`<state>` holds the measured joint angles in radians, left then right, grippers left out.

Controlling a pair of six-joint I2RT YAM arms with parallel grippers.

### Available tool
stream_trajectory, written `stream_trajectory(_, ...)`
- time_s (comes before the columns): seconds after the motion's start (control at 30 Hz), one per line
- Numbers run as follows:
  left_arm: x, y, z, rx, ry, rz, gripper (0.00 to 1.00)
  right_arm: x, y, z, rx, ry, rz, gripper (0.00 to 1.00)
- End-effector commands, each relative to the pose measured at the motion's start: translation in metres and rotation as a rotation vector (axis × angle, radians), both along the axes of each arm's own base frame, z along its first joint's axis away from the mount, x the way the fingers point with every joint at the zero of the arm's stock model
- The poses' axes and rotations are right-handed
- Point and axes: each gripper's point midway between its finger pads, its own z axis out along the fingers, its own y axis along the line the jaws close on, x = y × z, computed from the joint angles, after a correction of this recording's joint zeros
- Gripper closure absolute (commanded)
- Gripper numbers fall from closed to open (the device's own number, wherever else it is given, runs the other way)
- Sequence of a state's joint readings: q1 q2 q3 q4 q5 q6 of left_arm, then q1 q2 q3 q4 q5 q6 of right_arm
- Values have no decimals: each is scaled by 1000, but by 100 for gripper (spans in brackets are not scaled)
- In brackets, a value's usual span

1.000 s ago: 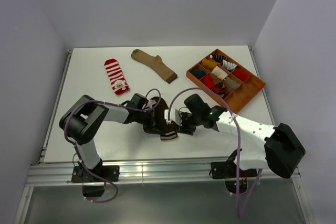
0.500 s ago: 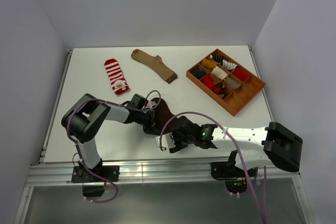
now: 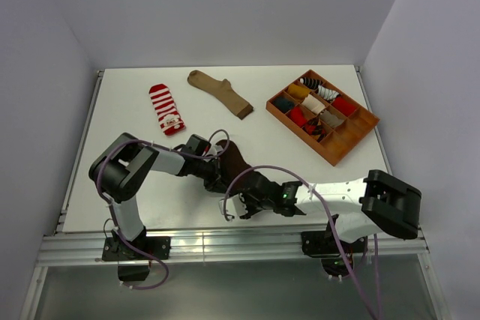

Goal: Roll the socks
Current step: Roll the sock at the center of the board.

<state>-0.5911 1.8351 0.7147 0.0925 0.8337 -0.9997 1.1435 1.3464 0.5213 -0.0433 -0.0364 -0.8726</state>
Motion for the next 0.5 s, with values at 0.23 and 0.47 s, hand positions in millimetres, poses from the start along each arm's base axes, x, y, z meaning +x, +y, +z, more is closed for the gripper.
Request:
stream_trajectory(0.23, 0, 14, -13, 72, -34, 1, 98, -9, 7, 0, -9, 108, 1, 66)
stream_trajectory(0.47, 23, 17, 3, 116, -169, 11, 89, -23, -6, 2, -110, 361, -15, 71)
